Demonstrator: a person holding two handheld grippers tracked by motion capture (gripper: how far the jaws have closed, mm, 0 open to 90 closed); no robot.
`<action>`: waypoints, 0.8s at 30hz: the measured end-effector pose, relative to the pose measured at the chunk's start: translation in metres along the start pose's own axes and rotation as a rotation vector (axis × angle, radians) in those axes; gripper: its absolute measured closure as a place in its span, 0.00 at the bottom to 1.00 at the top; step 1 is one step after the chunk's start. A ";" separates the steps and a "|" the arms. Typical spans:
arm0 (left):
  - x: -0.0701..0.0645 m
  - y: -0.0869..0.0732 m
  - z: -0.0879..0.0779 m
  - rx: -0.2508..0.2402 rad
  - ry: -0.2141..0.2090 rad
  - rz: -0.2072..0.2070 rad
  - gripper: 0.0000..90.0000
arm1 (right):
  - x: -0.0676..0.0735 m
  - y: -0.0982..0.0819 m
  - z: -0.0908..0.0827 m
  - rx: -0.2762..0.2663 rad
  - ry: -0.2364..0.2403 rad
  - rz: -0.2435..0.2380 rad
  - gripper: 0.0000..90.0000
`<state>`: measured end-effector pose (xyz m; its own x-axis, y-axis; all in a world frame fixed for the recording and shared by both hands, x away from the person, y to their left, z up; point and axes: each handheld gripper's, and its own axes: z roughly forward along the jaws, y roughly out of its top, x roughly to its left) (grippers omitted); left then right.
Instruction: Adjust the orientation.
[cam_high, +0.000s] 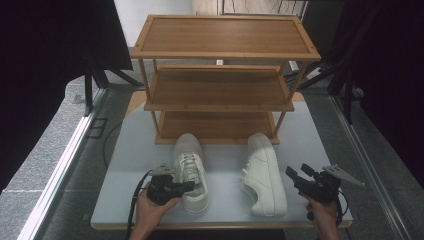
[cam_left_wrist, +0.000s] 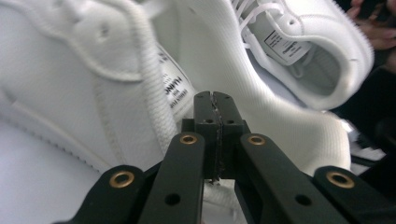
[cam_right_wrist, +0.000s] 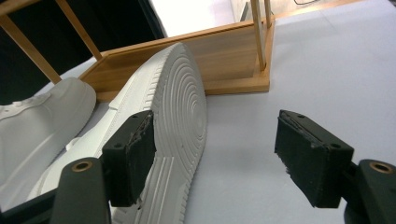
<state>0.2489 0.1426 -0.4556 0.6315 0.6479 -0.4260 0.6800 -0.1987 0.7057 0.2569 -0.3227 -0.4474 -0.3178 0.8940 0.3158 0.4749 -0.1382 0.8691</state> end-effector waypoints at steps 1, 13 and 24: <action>0.004 -0.002 -0.005 -0.003 -0.007 -0.014 1.00 | 0.001 0.000 0.000 0.002 -0.001 -0.008 0.32; 0.034 -0.006 -0.042 -0.018 0.008 -0.073 0.95 | 0.003 0.000 0.005 0.007 0.000 -0.013 0.32; 0.007 -0.002 -0.058 -0.279 -0.039 0.059 0.64 | 0.021 0.009 0.003 -0.068 0.042 -0.078 0.34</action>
<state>0.2304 0.1902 -0.4271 0.6849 0.6110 -0.3971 0.5160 -0.0219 0.8563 0.2565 -0.3035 -0.4343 -0.3864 0.8847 0.2606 0.3909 -0.0987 0.9151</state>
